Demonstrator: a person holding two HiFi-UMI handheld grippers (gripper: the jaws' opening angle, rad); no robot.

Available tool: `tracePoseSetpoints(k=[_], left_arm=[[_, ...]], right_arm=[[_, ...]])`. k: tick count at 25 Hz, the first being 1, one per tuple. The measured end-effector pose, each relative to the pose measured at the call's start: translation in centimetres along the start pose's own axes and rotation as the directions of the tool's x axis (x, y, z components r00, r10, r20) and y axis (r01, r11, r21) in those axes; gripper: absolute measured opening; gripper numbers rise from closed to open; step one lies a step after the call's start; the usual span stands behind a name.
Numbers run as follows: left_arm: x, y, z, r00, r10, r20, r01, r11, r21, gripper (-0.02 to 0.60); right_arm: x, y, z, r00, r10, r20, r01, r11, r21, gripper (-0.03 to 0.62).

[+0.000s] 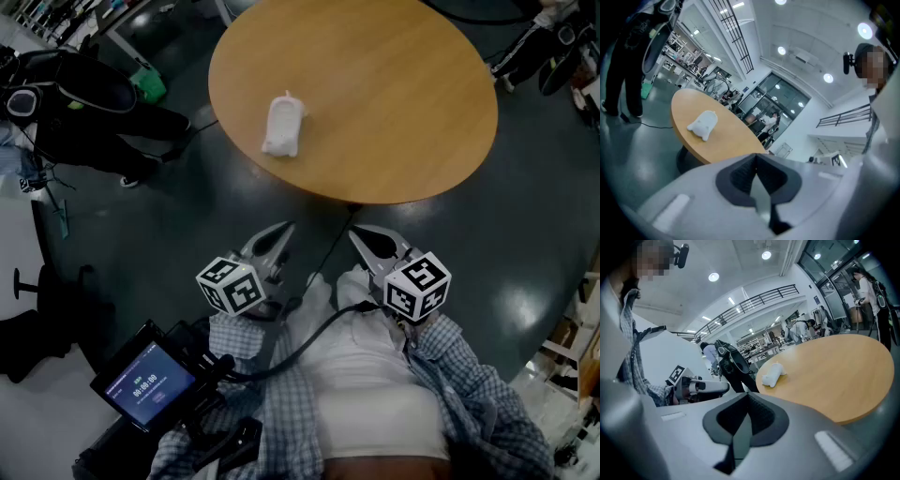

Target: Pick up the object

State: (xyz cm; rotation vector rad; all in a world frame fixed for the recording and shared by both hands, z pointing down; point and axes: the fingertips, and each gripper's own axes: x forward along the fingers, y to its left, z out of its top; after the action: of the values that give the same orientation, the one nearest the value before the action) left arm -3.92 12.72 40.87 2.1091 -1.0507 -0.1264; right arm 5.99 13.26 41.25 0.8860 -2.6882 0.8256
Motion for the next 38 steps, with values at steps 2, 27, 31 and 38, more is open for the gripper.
tracePoseSetpoints(k=[2, 27, 31, 38], left_arm=[[-0.1, 0.2, -0.1, 1.0, 0.001, 0.0, -0.001, 1.0, -0.001, 0.003], [-0.8, 1.4, 1.9, 0.996, 0.062, 0.062, -0.061, 0.998, -0.01, 0.003], [-1.7, 2.5, 2.5, 0.99, 0.104, 0.092, -0.102, 0.995, -0.019, 0.003], [-1.3, 1.4, 2.2, 0.994, 0.059, 0.093, -0.056, 0.998, -0.032, 0.003]], right_arm=[[0.1, 0.1, -0.1, 1.0, 0.0, -0.001, 0.0, 1.0, -0.002, 0.006], [0.9, -1.8, 1.9, 1.0, 0.002, -0.004, -0.002, 1.0, -0.002, 0.006], [2.5, -1.3, 1.7, 0.998, 0.048, -0.029, -0.048, 0.999, -0.008, 0.006], [1.4, -1.0, 1.2, 0.999, 0.022, -0.044, -0.022, 1.0, -0.008, 0.006]])
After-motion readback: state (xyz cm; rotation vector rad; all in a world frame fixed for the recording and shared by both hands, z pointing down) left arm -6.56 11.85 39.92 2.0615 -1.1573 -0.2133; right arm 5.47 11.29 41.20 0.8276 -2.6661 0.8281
